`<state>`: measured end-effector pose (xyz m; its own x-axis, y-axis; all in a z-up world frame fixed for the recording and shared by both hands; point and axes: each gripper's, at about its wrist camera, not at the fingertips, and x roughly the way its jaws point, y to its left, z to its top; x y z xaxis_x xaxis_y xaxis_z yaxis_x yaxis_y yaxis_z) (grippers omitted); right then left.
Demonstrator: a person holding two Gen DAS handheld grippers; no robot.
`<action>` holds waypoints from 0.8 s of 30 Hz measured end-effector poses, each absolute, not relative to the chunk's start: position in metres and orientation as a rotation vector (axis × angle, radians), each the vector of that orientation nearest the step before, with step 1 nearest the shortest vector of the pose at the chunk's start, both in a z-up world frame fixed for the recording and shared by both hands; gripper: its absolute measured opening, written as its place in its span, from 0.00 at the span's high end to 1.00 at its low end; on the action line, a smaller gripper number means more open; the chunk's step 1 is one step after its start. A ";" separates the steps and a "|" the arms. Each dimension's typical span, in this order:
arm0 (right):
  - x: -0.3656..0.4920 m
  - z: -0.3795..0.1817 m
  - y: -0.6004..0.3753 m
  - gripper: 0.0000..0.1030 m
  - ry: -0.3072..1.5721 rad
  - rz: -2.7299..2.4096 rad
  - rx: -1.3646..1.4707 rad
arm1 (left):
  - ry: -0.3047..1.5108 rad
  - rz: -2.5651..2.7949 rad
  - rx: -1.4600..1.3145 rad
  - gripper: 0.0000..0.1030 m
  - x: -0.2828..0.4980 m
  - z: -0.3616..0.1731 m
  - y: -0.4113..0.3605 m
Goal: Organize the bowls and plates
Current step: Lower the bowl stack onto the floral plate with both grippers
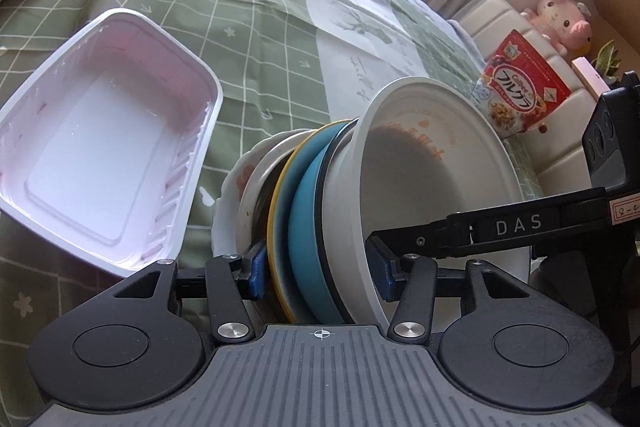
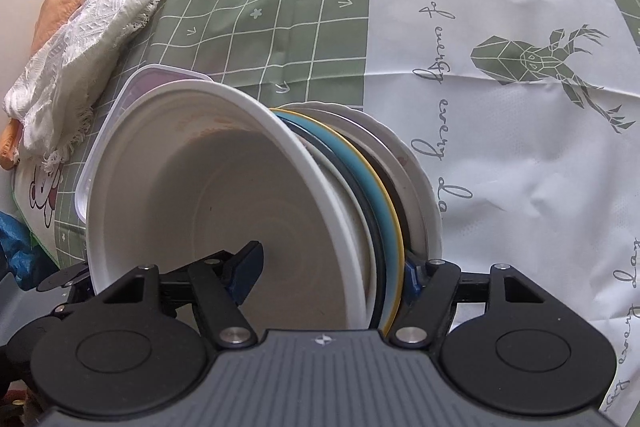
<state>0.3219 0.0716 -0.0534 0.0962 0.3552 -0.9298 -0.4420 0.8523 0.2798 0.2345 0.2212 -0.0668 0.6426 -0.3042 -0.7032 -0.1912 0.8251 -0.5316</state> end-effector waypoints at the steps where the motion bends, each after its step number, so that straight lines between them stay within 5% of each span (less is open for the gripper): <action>1: 0.320 -0.053 0.072 0.34 1.349 0.596 -0.087 | 0.883 -0.072 -0.622 0.48 0.234 -0.067 0.222; 24: 0.311 -0.036 0.077 0.41 1.300 0.590 -0.173 | 0.886 -0.076 -0.620 0.49 0.235 -0.070 0.226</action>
<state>0.3108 0.0769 -0.0358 0.1449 0.3121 -0.9389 -0.5011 0.8414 0.2024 0.2350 0.2258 -0.0704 0.6415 -0.3113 -0.7012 -0.1868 0.8231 -0.5363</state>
